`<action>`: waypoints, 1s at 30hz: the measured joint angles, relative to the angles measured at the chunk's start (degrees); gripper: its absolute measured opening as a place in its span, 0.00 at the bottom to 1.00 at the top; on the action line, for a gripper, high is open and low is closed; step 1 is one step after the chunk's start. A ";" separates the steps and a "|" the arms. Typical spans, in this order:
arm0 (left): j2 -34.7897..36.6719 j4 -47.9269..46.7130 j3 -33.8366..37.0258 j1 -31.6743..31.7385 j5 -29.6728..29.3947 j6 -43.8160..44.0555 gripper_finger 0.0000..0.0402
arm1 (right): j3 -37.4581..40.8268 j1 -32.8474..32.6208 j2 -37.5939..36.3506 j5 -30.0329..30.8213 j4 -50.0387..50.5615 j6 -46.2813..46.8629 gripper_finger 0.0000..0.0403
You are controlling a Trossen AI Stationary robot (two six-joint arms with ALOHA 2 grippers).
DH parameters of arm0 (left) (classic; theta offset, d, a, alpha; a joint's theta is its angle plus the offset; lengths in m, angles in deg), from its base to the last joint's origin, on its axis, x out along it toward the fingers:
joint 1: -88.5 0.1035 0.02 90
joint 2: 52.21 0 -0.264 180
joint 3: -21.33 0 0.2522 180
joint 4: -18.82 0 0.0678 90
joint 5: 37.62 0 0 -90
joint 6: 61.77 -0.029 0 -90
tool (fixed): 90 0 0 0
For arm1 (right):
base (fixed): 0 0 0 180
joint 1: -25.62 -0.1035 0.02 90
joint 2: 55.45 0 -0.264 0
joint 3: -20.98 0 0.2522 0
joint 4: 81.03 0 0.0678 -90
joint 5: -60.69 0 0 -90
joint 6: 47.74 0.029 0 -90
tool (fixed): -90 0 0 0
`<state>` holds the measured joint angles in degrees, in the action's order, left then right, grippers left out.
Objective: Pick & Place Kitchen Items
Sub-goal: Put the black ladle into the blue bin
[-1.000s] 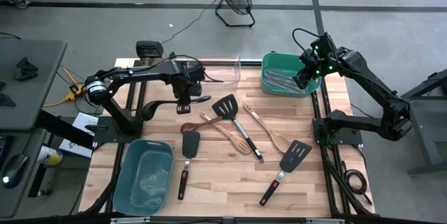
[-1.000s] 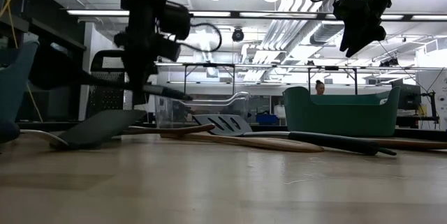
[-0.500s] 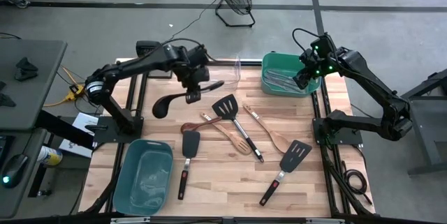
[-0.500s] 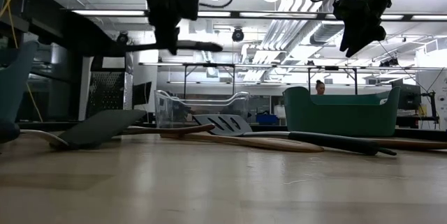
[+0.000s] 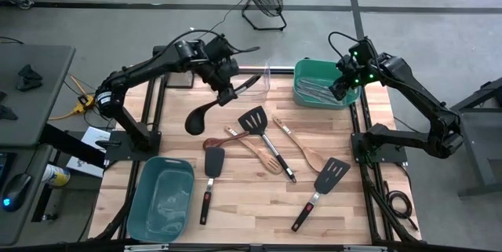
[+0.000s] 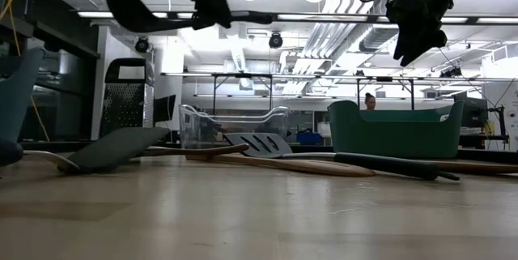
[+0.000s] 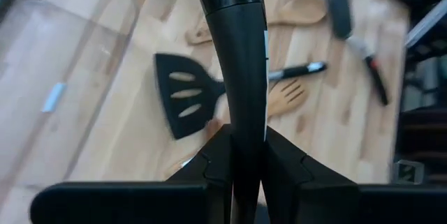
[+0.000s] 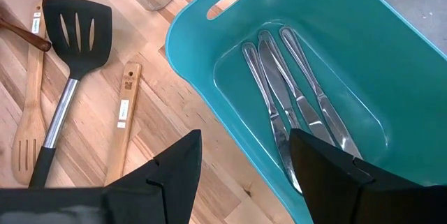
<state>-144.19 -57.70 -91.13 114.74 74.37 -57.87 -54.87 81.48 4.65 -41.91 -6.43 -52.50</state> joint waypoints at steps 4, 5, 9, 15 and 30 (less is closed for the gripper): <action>0.00 1.71 0.00 -0.02 2.40 3.63 0.11 | 0.00 -0.01 0.00 0.00 0.00 -0.02 0.52; 0.00 2.09 0.00 -0.02 2.95 4.26 0.11 | 0.00 -0.01 0.00 -0.01 0.00 -0.01 0.52; 0.00 2.71 0.00 -0.02 3.31 6.00 0.11 | 0.00 -0.01 0.00 -0.02 0.00 -0.02 0.52; 0.00 2.66 0.02 -0.01 3.31 6.52 0.11 | 0.00 -0.01 0.00 -0.02 0.00 -0.02 0.52; 0.00 -0.19 0.02 -0.02 2.64 8.62 0.11 | 0.00 0.00 0.00 -1.45 0.00 -0.02 0.52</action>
<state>-144.19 -57.88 -91.11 114.72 77.02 -49.25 -54.87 81.48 4.65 -43.36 -6.43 -52.52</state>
